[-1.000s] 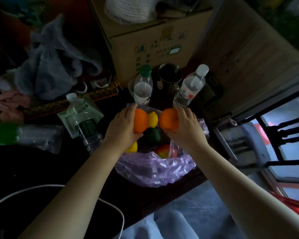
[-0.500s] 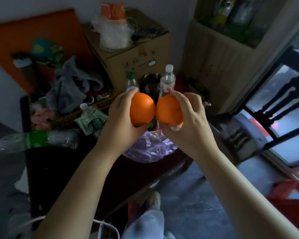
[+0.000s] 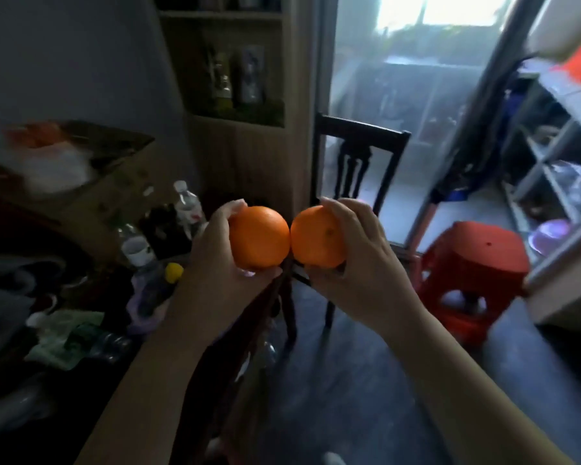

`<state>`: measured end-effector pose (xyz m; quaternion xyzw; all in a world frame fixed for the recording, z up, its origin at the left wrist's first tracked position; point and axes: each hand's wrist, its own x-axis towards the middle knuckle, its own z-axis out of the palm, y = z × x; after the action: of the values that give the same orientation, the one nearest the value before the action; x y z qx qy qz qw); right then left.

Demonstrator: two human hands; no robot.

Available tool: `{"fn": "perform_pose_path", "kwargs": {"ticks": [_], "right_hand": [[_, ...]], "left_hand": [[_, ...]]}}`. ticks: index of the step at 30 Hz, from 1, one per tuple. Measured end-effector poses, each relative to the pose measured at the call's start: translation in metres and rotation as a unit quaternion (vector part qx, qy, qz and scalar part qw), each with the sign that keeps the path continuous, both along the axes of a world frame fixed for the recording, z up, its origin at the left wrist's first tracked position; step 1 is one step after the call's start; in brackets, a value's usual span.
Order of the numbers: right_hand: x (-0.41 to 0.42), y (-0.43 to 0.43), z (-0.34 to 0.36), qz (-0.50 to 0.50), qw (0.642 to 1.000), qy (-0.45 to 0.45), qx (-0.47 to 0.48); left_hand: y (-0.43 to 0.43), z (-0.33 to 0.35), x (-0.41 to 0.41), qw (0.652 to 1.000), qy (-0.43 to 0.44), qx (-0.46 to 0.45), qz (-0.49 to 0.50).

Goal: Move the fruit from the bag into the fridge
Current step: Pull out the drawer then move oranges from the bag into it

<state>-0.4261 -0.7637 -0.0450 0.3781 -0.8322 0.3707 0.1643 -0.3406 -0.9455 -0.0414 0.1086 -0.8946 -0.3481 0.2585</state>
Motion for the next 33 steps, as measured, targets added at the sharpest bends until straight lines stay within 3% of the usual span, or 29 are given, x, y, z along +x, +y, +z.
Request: {"fn": "perform_pose_path", "kwargs": {"ticks": [8,20,33], "right_hand": [[0.087,0.095,0.0,-0.16,0.986,0.041,0.035],[0.233,0.287,0.039,-0.348,0.934,0.084,0.009],[0.451,0.547,0.041,-0.556,0.826,0.072,0.066]], "left_hand": [[0.079,0.004,0.033,0.983,0.032,-0.087,-0.161],[0.279,0.047,0.1,0.937,0.123,-0.067,-0.32],[0.569,0.061,0.243,0.827,0.148,-0.123,-0.528]]}}
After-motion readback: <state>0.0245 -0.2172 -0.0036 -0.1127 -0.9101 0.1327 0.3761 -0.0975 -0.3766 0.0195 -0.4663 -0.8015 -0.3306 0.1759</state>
